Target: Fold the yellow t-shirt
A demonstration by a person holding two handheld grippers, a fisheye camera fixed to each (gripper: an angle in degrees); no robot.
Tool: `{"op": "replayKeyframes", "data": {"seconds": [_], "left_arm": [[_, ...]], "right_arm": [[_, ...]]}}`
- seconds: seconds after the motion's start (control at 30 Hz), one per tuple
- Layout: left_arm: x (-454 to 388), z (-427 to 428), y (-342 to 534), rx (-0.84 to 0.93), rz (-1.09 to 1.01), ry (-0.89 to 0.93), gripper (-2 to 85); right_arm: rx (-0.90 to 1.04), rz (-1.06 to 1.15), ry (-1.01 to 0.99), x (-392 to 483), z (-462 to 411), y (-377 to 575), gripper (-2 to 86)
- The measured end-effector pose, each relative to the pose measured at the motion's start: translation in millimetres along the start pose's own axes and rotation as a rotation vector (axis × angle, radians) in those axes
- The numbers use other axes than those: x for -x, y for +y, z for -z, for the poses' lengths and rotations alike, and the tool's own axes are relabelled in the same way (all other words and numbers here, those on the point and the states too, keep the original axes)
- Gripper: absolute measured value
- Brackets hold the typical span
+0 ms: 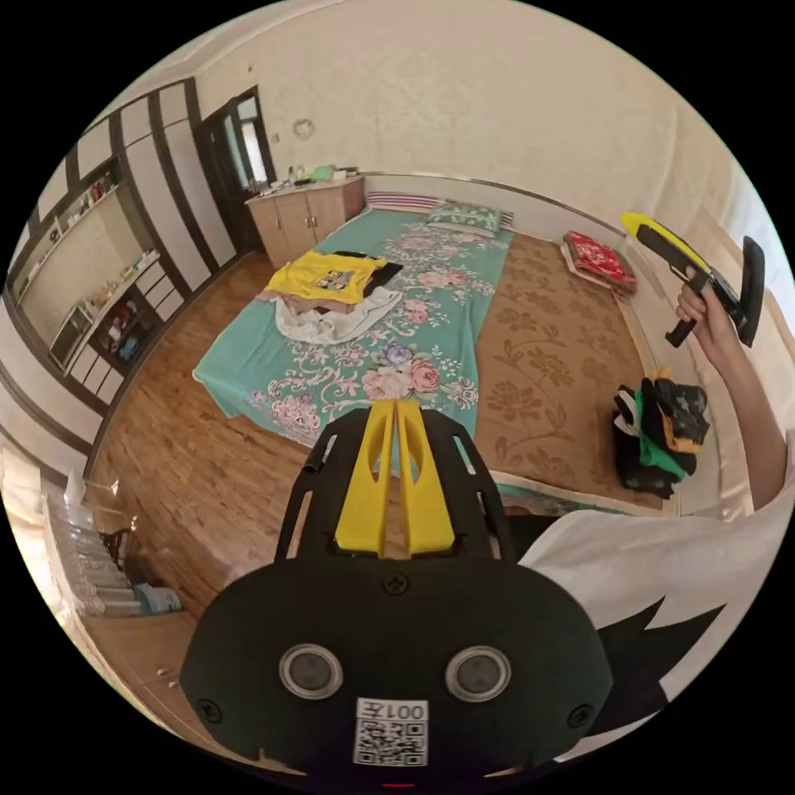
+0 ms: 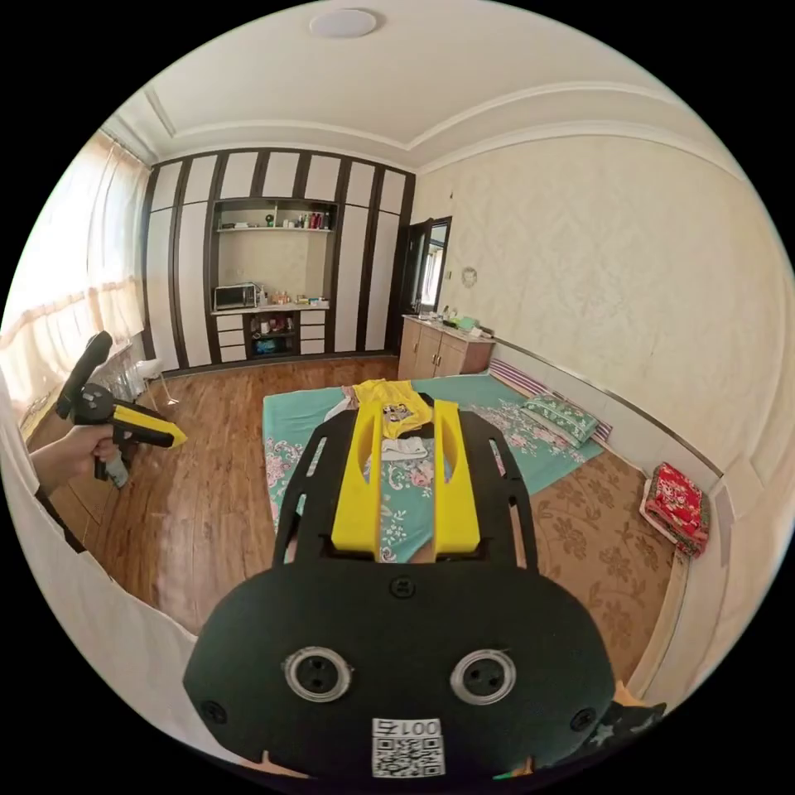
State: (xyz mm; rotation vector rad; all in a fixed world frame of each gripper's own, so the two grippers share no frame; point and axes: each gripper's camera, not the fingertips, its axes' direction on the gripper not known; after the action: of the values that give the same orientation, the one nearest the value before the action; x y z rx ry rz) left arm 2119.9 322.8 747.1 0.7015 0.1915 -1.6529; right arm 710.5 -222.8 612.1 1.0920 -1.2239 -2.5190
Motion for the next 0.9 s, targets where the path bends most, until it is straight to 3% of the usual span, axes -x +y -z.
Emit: {"op": "replayKeyframes", "data": {"seconds": [0.27,0.47,0.63,0.77,0.9], "left_arm": [[220,110,-97,0.19,0.176,-0.098,-1.0],[381,227,-198,0.163,0.275,-0.252,-1.0],[484,280,-266,0.176,0.369,-0.214,-1.0],[558,281,-343,0.316,0.24,-0.13,-1.0],[610,262,-424,0.496,0.018,0.041,-1.0]], "right_arm": [[0.135,-0.13,-0.075,7,-233,-114,5.1],[0.266,-0.053,-0.216,36,-423,-253,4.9],[0.34,-0.11,-0.17,51,-570,-330,6.1],[0.592,-0.259,0.041,36,-718,-351,6.2],[0.707,-0.465,0.042,12,-841,-371,8.5]]}}
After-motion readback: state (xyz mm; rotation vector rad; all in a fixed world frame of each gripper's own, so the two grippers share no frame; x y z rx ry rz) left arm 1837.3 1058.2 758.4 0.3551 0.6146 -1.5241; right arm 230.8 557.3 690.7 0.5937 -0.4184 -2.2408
